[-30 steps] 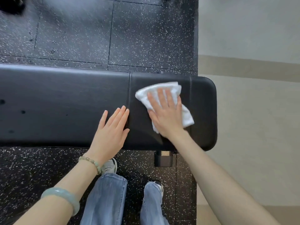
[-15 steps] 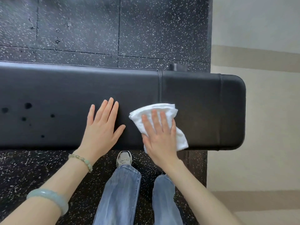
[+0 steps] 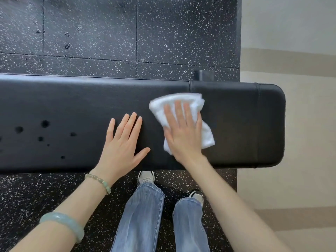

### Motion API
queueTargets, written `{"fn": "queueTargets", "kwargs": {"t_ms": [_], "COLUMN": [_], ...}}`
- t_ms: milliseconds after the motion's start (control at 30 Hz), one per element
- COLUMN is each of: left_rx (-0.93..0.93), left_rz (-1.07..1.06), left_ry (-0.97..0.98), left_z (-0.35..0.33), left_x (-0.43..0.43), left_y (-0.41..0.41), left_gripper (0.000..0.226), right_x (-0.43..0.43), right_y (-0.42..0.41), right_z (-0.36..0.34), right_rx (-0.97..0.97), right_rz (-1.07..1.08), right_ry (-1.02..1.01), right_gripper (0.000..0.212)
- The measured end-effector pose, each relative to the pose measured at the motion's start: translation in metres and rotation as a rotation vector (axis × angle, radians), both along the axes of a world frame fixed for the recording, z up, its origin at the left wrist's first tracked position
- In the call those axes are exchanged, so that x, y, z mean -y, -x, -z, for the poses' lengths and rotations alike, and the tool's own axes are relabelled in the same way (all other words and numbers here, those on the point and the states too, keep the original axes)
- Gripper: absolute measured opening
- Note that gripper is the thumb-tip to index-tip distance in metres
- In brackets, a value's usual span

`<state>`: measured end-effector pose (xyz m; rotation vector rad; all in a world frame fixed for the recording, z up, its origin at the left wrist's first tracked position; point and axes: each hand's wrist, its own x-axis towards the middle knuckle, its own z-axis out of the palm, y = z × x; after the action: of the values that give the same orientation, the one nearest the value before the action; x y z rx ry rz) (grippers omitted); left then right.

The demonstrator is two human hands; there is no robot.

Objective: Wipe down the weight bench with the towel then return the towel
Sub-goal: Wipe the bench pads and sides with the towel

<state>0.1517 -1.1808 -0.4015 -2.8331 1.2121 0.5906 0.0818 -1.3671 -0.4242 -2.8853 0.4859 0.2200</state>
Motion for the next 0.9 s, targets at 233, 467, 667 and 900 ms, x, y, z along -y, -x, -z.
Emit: {"fn": "queueTargets", "kwargs": {"t_ms": [233,467,667,900], "left_rx": [-0.005,0.003,0.009,0.004], "left_rz": [-0.008,-0.053,-0.137,-0.096], "left_ry": [-0.018,0.029,0.009,0.005], "left_z": [-0.002,0.001,0.000,-0.002], "left_x": [-0.015,-0.021,-0.037,-0.042], "left_y": [-0.013,-0.014,-0.015,-0.018], "left_gripper": [0.083,0.083,0.087,0.086], "right_x": [-0.007,-0.005,-0.062,0.043], "right_y": [0.038,-0.107,-0.108,-0.059], "right_z": [0.002,0.001,-0.006,0.011], "right_rx": [-0.036,-0.105,-0.076,0.065], "right_rz": [-0.162,0.067,-0.264,-0.019], "right_ry": [0.038,0.031,-0.012,0.097], "right_gripper": [0.057,0.054,0.056,0.053]}}
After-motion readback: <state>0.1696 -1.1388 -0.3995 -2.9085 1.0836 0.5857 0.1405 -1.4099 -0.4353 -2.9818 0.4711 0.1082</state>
